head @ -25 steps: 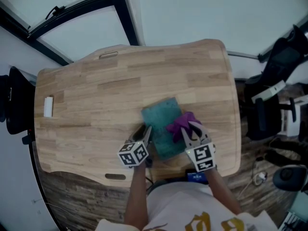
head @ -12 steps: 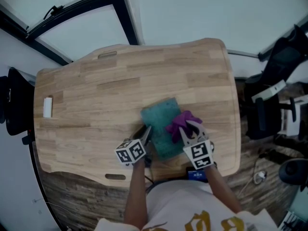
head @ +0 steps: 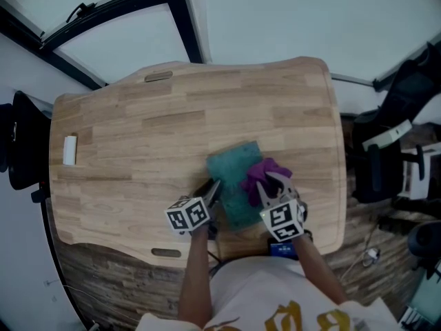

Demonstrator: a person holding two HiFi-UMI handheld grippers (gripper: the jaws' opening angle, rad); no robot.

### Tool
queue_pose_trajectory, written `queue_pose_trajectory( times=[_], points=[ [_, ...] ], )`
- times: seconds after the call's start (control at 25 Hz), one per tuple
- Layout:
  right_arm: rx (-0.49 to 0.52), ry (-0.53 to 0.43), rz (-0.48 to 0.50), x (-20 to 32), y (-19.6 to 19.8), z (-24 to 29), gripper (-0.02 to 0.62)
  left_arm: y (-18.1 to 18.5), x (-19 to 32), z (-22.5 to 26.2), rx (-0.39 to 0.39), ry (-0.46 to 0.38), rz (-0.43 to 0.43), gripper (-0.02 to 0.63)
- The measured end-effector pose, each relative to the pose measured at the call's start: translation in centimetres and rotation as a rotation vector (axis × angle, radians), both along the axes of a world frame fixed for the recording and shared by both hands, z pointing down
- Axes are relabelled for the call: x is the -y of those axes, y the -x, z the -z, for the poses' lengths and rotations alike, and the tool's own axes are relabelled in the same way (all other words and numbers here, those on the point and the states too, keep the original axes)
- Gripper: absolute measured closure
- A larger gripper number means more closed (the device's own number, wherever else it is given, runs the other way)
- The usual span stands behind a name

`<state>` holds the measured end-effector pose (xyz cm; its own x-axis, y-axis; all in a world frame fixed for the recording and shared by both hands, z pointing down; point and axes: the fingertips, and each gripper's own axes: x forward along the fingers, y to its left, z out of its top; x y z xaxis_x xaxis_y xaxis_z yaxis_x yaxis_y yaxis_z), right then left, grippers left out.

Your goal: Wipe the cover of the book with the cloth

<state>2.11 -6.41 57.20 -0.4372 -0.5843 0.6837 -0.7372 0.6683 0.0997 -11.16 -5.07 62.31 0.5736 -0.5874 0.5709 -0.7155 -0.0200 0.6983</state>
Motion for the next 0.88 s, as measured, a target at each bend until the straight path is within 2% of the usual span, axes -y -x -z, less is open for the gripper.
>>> queue_pose_trajectory(
  times=[0.2,0.88],
  points=[
    [-0.086,0.022,0.065,0.2,0.9,-0.8,0.528,0.0,0.0,0.0,-0.026,0.013,-0.006,0.48],
    [-0.121,0.104,0.065,1.3,1.8,-2.2,0.528,0.0,0.0,0.1,-0.063,0.036,-0.013,0.482]
  ],
)
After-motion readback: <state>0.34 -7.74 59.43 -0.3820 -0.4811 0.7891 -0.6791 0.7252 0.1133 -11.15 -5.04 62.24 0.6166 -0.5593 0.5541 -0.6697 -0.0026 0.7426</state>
